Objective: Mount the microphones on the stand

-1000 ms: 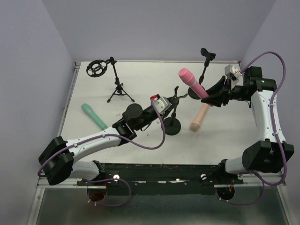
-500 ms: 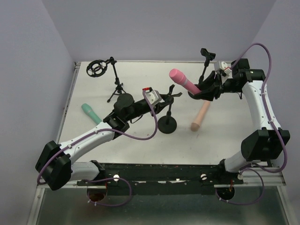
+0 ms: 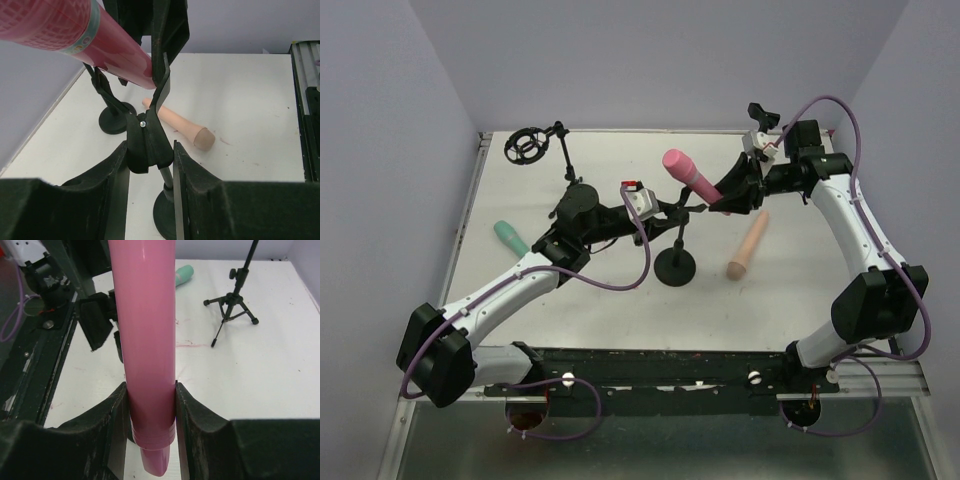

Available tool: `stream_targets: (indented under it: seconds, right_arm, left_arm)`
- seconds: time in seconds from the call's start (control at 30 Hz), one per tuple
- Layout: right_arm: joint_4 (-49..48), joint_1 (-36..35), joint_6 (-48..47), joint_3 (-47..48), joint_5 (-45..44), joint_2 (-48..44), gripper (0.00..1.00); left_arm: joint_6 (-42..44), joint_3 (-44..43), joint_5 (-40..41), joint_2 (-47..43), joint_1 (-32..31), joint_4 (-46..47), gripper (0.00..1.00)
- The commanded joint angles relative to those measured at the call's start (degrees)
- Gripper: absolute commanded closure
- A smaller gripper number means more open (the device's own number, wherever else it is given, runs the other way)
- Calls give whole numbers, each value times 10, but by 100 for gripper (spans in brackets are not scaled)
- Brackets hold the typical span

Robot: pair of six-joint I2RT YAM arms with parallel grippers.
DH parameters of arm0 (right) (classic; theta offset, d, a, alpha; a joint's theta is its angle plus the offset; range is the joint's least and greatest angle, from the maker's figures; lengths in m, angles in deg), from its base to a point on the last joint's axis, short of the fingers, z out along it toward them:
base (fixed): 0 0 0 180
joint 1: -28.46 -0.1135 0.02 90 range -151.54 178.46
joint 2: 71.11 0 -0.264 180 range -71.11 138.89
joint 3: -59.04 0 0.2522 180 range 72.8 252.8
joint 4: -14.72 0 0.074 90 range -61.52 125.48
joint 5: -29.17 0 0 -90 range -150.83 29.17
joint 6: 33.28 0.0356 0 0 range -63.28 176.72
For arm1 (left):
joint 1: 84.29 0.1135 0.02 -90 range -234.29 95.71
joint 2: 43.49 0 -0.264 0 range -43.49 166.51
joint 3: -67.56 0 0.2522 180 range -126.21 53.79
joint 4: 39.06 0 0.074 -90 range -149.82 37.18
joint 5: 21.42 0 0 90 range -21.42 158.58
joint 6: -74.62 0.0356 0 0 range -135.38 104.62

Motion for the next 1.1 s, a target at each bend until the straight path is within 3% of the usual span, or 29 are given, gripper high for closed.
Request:
stream_targets:
  seconds: [0.0,0.13,0.27,0.57,1.07]
  right_arm:
    - [-129,-13,92,-26,-42,-21,73]
    - [-87,-43,32,-34,-74,-13,73]
    - [-63,-49,-5,-42,-37,-22,73]
    - [-65,-49,-30,-77,-62,-67,74]
    - [0,-117,-78,-42,-241,-87,74]
  left_arm:
    - [9,-18,-69,4,8,-15,76]
    - [6,-22,-80,6,11,-18,76]
    - [5,-25,-81,7,11,-25,76]
    - [1,-23,-87,-2,18,-36,77]
    - [13,-47,-110,-6,20,-99,77]
